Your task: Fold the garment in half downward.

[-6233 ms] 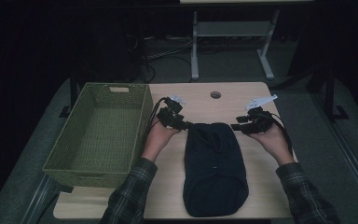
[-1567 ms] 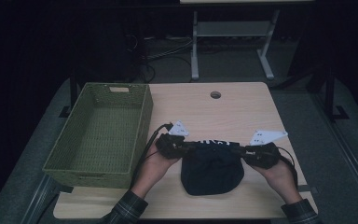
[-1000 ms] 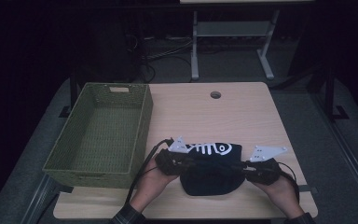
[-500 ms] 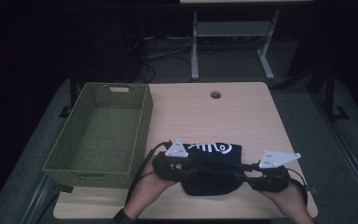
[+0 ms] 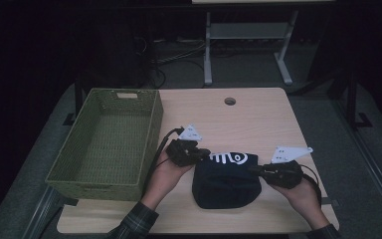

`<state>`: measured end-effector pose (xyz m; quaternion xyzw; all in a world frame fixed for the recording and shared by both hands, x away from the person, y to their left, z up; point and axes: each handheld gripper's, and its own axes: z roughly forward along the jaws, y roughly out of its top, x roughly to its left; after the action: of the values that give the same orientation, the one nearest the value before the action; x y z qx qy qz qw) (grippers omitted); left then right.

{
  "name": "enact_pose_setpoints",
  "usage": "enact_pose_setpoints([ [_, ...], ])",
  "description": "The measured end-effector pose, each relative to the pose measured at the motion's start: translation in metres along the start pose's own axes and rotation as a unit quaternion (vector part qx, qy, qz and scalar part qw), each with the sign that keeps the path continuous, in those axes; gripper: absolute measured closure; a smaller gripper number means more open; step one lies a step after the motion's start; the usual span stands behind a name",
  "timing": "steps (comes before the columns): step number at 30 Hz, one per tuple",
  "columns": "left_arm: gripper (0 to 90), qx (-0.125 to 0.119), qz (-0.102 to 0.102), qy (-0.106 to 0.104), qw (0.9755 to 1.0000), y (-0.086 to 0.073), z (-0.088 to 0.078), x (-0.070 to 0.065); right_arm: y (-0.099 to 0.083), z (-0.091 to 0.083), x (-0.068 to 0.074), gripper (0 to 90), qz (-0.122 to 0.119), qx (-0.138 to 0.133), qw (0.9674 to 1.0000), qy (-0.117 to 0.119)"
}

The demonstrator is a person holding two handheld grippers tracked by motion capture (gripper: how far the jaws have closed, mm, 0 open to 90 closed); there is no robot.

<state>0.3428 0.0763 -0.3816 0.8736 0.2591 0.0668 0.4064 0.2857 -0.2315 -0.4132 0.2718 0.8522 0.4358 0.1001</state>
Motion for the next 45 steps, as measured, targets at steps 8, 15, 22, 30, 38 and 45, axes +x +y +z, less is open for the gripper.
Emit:
enact_pose_setpoints([
  [8,90.0,0.058,-0.023,-0.003,0.998,-0.017,0.043,0.013,-0.02,0.011,0.016,89.8,-0.014,0.022,0.9991,0.032],
  [15,90.0,0.081,-0.02,-0.003,0.9965,-0.026,0.062,0.014,-0.036,0.034,0.028,90.0,-0.007,0.06,0.9964,0.059],
  [22,90.0,0.087,-0.005,-0.011,0.9961,-0.024,0.078,0.02,-0.036,0.046,0.05,90.0,-0.016,0.067,0.9953,0.068],
  [30,90.0,0.088,0.006,-0.022,0.9958,-0.017,0.087,0.022,-0.032,0.058,0.064,90.0,-0.041,0.062,0.9943,0.077],
  [38,81.6,0.057,-0.011,-0.029,0.9979,-0.012,0.067,0.018,-0.028,0.046,0.059,77.1,-0.025,0.029,0.9964,0.076],
  [45,68.4,0.03,-0.002,-0.034,0.999,-0.016,0.027,-0.013,-0.032,0.023,0.053,62.6,-0.012,-0.004,0.9989,0.045],
])
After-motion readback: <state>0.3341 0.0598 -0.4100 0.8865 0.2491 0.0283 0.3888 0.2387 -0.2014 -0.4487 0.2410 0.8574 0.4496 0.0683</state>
